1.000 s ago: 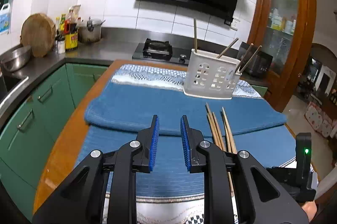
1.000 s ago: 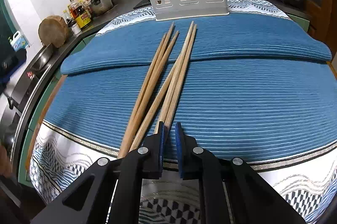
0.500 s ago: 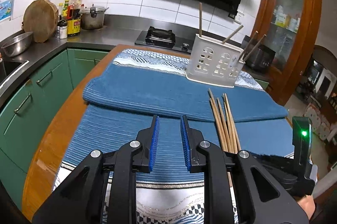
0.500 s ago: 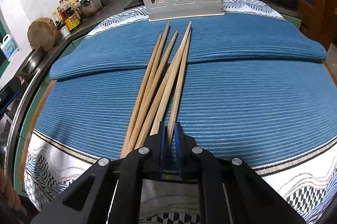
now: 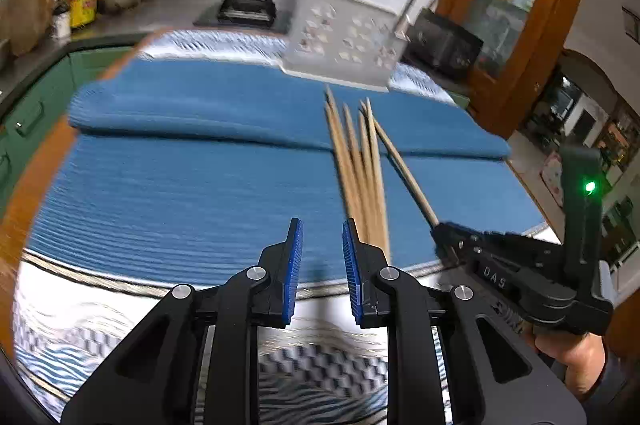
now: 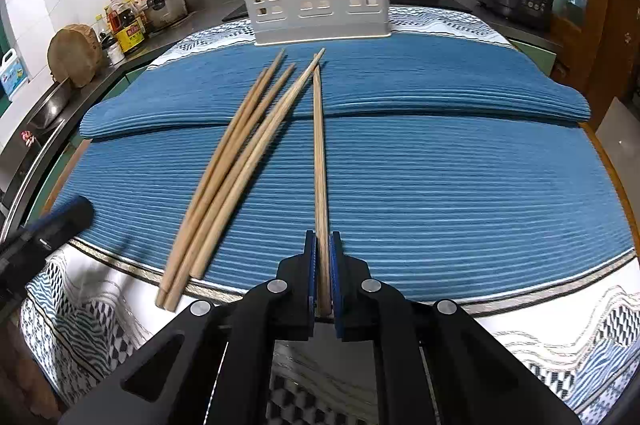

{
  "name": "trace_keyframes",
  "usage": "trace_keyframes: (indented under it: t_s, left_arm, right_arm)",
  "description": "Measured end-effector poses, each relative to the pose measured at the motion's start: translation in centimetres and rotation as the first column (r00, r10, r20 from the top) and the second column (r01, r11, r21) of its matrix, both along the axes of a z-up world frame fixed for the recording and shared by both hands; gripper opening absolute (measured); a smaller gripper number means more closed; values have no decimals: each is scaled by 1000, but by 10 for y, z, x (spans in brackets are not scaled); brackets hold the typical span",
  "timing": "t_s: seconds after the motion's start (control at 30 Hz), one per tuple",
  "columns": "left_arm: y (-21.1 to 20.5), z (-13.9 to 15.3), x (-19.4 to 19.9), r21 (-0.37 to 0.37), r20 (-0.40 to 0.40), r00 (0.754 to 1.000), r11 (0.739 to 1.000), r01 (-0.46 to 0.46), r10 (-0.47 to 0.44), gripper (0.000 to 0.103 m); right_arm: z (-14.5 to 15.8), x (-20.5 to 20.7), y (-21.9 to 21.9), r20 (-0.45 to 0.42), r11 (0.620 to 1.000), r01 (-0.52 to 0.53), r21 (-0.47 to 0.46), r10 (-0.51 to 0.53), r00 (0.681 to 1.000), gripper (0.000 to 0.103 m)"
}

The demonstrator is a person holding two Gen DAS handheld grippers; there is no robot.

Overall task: Organize utensils
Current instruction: 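Close the right tool on a chopstick while the left tool grasps another chopstick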

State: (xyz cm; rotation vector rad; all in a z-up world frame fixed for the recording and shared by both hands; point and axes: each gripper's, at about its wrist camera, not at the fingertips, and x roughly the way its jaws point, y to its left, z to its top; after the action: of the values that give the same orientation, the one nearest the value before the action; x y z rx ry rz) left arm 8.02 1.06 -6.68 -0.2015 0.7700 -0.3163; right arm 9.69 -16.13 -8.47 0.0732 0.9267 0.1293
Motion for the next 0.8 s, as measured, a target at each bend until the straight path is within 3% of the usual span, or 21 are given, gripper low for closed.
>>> trace_keyframes:
  t_s: [0.23, 0.8]
  left_arm:
    - [-22, -20, 9, -10, -76, 997, 1000, 21, -21, 20]
    - [-51, -28, 28, 89, -107, 994, 995, 35, -25, 13]
  right_arm:
    - [0, -6, -9, 7, 1000, -9, 1, 9, 1000, 7]
    - [0, -6, -12, 7, 999, -26, 28, 26, 1000, 7]
